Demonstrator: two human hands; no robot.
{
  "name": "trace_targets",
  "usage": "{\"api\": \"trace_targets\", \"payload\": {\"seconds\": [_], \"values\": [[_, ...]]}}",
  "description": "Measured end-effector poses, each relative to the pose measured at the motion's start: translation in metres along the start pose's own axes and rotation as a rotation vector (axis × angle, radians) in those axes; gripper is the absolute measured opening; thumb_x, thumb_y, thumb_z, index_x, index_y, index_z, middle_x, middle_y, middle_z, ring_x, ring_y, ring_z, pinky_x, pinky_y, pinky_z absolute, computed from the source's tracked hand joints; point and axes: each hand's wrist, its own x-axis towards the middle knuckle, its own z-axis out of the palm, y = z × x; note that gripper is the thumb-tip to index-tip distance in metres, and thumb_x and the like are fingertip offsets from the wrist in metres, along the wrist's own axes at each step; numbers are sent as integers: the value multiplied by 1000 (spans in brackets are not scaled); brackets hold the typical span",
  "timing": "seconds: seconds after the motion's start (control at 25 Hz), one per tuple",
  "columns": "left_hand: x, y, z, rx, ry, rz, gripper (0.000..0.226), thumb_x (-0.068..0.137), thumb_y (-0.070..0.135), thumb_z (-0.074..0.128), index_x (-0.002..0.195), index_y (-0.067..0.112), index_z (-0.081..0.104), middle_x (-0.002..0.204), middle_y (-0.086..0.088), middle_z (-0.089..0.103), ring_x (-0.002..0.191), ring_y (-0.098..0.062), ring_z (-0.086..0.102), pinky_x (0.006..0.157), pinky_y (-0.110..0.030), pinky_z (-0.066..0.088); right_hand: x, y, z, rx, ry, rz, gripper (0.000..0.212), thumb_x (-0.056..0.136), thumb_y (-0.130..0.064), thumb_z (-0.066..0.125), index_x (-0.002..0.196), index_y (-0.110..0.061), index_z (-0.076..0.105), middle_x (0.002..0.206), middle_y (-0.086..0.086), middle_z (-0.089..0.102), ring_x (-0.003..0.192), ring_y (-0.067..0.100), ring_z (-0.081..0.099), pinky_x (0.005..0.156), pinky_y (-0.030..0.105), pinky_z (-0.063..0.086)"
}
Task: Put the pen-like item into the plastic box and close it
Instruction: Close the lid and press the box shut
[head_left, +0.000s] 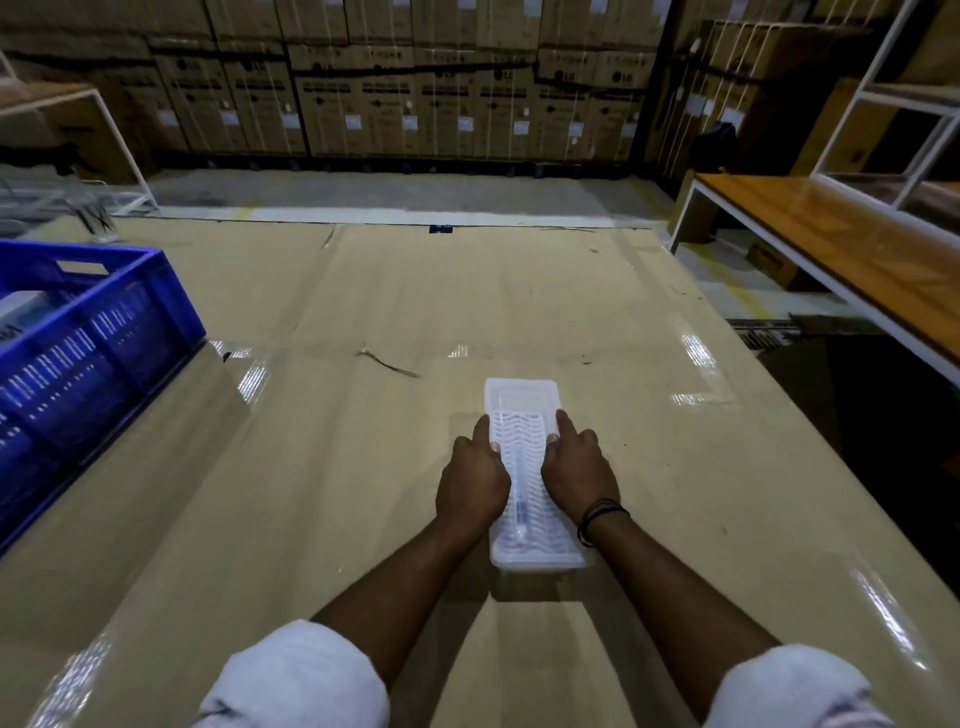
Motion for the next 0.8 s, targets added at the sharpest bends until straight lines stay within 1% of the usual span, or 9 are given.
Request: {"api": "trace_targets", "payload": {"seconds": [0.08, 0.16, 0.24, 0.32, 0.36, 0.48, 0.56, 0.64, 0.8], "values": [[0, -5, 6, -56, -19, -10, 39, 106, 42, 30, 145, 38, 34, 121, -4, 65, 100, -23, 64, 82, -37, 53, 0, 2, 4, 23, -14, 5, 51, 105, -35, 27, 156, -29, 23, 124, 20, 54, 103, 39, 61, 90, 44, 51], [-1, -6, 7, -114, -41, -9, 43, 107, 41, 31, 150, 36, 29, 126, -3, 67, 104, -24, 67, 86, -40, 55, 2, 4, 6, 33, -29, -1, 52, 105, -36, 26, 156, -31, 21, 119, 20, 58, 102, 39, 61, 91, 45, 51], [1, -5, 7, -112, -62, -16, 50, 106, 44, 31, 154, 32, 26, 128, -3, 67, 107, -27, 67, 88, -39, 54, 5, 4, 7, 29, -32, 2, 52, 104, -35, 27, 156, -30, 21, 118, 20, 59, 102, 39, 61, 90, 44, 51], [4, -8, 8, -81, -60, -5, 55, 103, 49, 30, 155, 33, 24, 130, -4, 66, 107, -25, 67, 89, -41, 56, 5, 5, 6, -9, -33, -2, 52, 104, -35, 29, 155, -29, 23, 119, 19, 60, 103, 38, 62, 89, 44, 51], [6, -8, 8, -42, -56, -2, 55, 103, 47, 31, 155, 33, 23, 130, -5, 65, 107, -26, 66, 89, -40, 55, 6, 4, 4, -37, -31, -10, 52, 104, -35, 31, 155, -28, 25, 120, 18, 60, 103, 38, 62, 88, 44, 51], [19, 1, 4, 110, -57, -29, 58, 104, 29, 36, 159, 33, 19, 129, -12, 52, 102, -31, 64, 84, -39, 52, 13, 2, -2, -103, -41, -45, 50, 102, -36, 36, 150, -22, 30, 128, 19, 54, 106, 41, 62, 89, 45, 51], [29, 8, 1, 175, -86, -29, 62, 103, 22, 38, 161, 30, 18, 134, -14, 45, 101, -35, 64, 85, -41, 51, 23, -2, -5, -113, -85, -56, 57, 102, -39, 36, 155, -21, 24, 134, 19, 49, 110, 42, 60, 90, 45, 49], [40, 13, 0, 227, -116, -17, 61, 105, 25, 37, 162, 25, 15, 138, -18, 41, 102, -38, 64, 87, -42, 51, 36, -7, -7, -111, -132, -53, 62, 102, -41, 34, 159, -25, 14, 137, 20, 46, 114, 42, 59, 91, 44, 47], [55, 13, 5, 285, -156, -14, 63, 108, 42, 26, 163, 24, 1, 142, -26, 37, 105, -43, 64, 91, -47, 52, 49, -14, -4, -123, -171, -17, 63, 102, -43, 30, 160, -28, 9, 141, 21, 44, 118, 42, 57, 95, 44, 45]]}}
